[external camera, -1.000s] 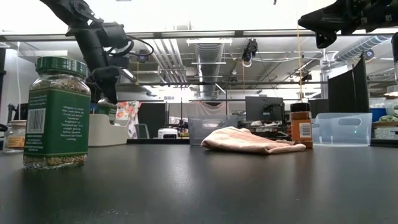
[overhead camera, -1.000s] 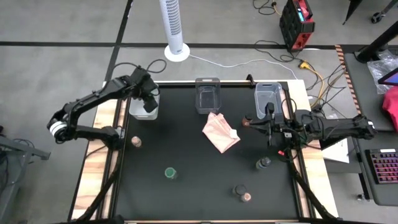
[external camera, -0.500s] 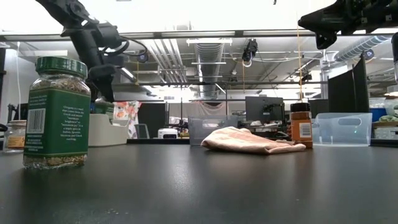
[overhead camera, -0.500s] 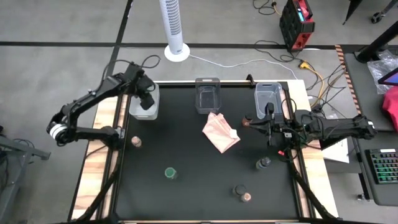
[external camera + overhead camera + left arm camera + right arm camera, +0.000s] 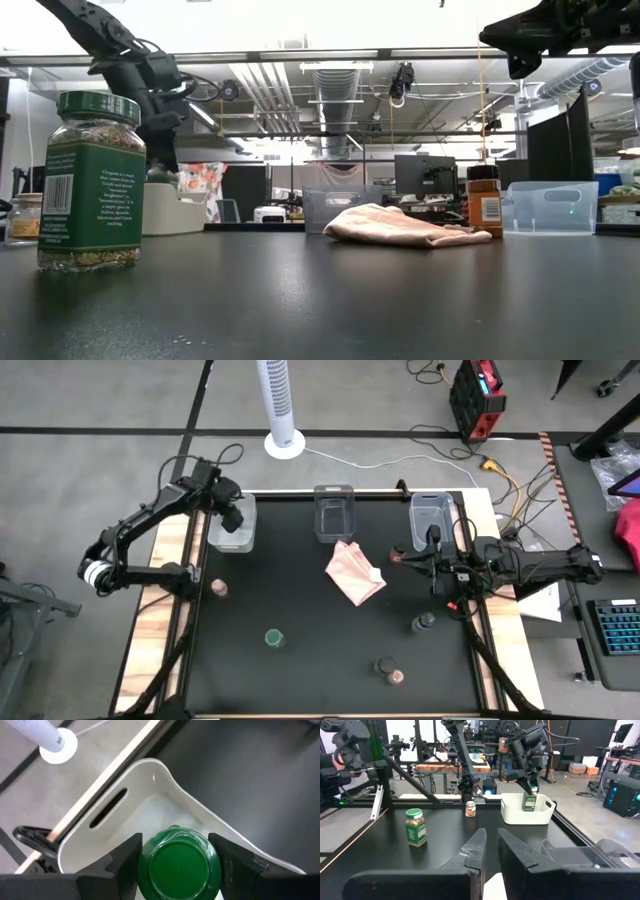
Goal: Sort spices by type
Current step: Put the top green seasoning bottle into the white bin
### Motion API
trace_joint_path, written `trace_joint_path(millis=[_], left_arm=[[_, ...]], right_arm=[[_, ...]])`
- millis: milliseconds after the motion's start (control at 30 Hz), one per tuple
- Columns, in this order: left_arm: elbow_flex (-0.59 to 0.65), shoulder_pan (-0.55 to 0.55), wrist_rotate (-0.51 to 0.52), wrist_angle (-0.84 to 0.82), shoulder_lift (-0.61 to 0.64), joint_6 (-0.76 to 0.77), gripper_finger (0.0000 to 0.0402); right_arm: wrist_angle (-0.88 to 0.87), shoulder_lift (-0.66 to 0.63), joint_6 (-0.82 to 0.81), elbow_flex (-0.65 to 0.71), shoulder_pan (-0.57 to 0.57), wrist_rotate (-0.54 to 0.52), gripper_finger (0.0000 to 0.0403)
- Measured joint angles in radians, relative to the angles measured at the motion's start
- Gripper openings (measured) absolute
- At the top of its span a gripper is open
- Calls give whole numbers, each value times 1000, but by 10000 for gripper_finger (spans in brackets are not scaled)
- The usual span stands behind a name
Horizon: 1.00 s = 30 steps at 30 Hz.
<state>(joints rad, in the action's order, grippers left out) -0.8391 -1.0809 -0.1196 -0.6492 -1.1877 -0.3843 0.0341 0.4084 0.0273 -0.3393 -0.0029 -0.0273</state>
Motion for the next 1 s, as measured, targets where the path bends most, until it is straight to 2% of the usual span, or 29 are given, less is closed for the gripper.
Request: trace_joint_path(millis=[400,1000], left_arm=[[4,1,-2,28,-13,7,191],[4,1,6,94,-138,16,191]], right_arm=[[0,0,2,1,0,0,38],[-7,0,0,2,0,0,38]])
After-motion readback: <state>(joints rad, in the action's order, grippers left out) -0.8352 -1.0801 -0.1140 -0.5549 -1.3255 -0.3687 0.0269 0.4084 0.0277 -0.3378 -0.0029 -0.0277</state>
